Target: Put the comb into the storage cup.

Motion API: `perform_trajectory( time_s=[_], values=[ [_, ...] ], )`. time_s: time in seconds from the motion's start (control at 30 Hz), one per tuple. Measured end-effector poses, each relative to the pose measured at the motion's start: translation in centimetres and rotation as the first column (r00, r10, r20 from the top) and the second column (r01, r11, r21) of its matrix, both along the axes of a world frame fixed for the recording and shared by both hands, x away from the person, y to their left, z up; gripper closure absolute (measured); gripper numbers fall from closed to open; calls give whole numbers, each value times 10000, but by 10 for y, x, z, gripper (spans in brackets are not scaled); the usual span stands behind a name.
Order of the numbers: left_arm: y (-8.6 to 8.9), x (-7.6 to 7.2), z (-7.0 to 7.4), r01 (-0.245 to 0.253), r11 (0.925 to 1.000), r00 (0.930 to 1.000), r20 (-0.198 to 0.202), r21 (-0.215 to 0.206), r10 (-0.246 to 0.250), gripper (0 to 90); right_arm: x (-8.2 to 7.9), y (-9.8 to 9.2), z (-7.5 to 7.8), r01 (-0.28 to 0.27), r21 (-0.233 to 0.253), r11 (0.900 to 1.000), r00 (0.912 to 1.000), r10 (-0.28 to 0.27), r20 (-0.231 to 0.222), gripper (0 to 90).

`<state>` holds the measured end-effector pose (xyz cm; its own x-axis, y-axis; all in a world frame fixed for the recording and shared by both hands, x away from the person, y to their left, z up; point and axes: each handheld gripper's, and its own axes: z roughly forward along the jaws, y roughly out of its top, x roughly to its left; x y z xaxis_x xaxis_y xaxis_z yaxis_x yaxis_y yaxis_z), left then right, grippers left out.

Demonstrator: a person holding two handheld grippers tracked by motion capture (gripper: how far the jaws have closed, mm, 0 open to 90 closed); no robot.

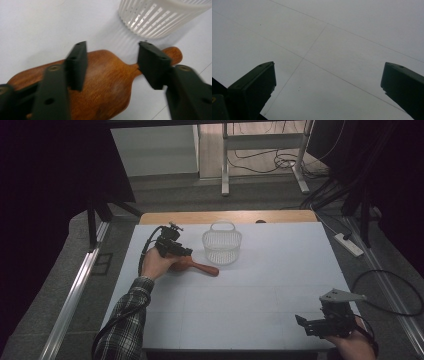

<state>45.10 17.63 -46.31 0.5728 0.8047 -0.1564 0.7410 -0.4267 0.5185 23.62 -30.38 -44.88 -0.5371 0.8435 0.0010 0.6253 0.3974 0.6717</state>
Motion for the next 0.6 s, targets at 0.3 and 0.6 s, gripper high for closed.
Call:
perform_trajectory(
  time_s=[0.3,0.6],
  values=[
    [-6,11,0,200,9997,9997,105,101,-201,817,0,0,0,3,-11,10000,10000,-4,-26,0],
    [-8,28,-7,-429,9967,9991,-29,683,432,890,0,0,0,-25,-41,10000,10000,25,-59,1]
  ],
)
